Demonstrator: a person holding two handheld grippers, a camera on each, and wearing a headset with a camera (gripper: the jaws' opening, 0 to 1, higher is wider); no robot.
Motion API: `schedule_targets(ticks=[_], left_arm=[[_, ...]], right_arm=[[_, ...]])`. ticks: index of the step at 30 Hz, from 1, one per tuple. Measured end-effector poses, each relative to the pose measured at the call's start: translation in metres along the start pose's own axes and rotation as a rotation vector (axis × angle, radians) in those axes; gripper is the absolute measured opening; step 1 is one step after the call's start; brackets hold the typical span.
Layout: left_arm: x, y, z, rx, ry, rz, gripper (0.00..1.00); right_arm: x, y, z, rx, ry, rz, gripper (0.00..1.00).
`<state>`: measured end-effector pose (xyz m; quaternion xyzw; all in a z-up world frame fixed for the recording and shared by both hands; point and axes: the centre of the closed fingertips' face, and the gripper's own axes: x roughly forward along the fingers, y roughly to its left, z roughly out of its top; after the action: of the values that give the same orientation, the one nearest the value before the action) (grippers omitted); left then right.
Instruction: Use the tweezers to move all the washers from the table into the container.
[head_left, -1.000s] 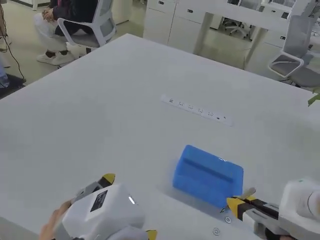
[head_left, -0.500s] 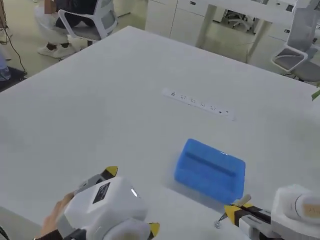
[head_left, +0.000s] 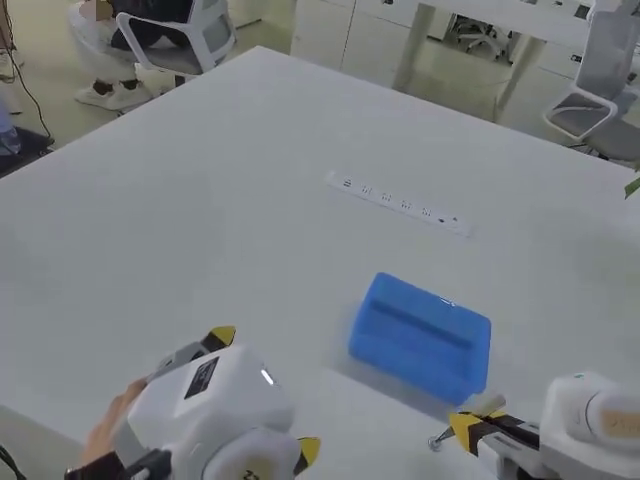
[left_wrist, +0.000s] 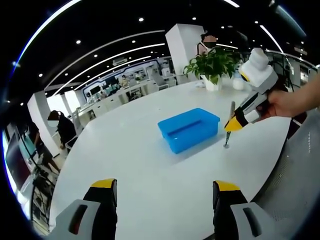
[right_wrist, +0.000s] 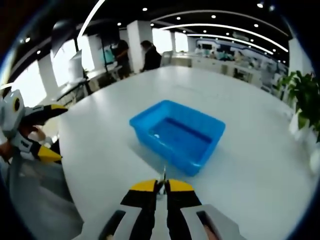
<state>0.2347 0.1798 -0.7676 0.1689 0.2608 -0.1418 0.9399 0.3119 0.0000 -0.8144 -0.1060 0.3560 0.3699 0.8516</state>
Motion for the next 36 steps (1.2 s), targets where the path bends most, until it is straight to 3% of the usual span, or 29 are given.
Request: schedule_targets(ticks=[14,19,29,36], left_arm=[[-0.002,-0.008,0.008,-0.036,-0.043,-0.047,0.83],[-0.002,-0.011,0.009,-0.046,-0.046,-0.069,0.83],[-0.002,-0.015,0.007,-0.063,-0.039,-0.097,0.82],[-0.002,-0.015,0.006,-0.054,-0.030,-0.100,0.82]], right_arm=[[0.001,0.000,-0.001,-0.007,0.008,-0.006,0.03],[0.002,0.002,0.000,-0.032,0.011,-0.012,0.03],[0.002,-0.001,0.001,-0.008,0.013,-0.007,0.03],[-0.002,0.001,0.015,0.012,-0.014,0.014,0.03]])
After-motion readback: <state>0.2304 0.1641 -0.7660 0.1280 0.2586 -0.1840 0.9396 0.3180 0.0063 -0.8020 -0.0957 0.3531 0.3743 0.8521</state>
